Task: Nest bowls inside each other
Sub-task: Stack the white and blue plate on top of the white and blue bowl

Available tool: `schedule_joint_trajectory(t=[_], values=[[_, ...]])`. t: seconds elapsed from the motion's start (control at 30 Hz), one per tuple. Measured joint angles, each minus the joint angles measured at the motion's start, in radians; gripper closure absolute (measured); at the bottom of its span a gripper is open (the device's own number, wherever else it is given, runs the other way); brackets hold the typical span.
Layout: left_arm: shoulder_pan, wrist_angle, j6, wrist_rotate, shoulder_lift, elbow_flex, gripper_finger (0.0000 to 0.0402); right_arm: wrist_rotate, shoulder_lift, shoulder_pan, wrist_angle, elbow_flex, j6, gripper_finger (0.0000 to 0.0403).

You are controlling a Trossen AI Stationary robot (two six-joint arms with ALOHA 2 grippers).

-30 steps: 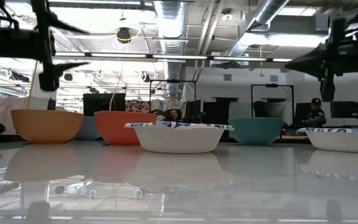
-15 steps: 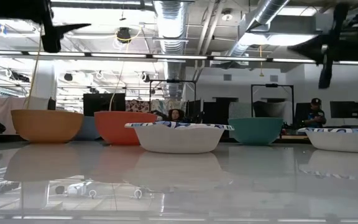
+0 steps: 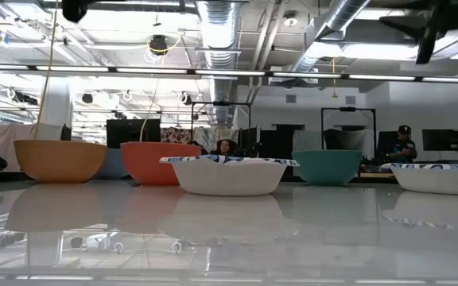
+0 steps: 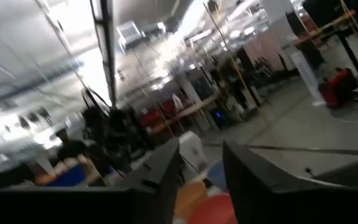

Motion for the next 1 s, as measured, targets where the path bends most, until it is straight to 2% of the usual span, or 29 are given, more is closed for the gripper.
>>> schedule_joint_trajectory(t=[0.23, 0.4, 0.6, 0.8, 1.0], values=[[0.0, -0.178, 0.034, -0.064, 0.045, 0.144, 0.0118, 0.0, 0.255, 0.0, -0.247, 0.289, -0.12, 0.0199], [0.0, -0.225, 0.04, -0.11, 0.045, 0.158, 0.0118, -0.001, 0.512, 0.0, -0.32, 0.45, -0.244, 0.0196], [0.0, -0.266, 0.036, -0.142, 0.046, 0.158, 0.0118, -0.014, 0.795, -0.008, -0.314, 0.609, -0.356, 0.0197], [0.0, -0.277, 0.034, -0.145, 0.046, 0.158, 0.0118, -0.032, 1.031, -0.016, -0.321, 0.716, -0.533, 0.0197], [0.0, -0.304, 0.04, -0.156, 0.046, 0.158, 0.0118, -0.082, 1.211, -0.056, -0.321, 0.76, -0.599, 0.0197]])
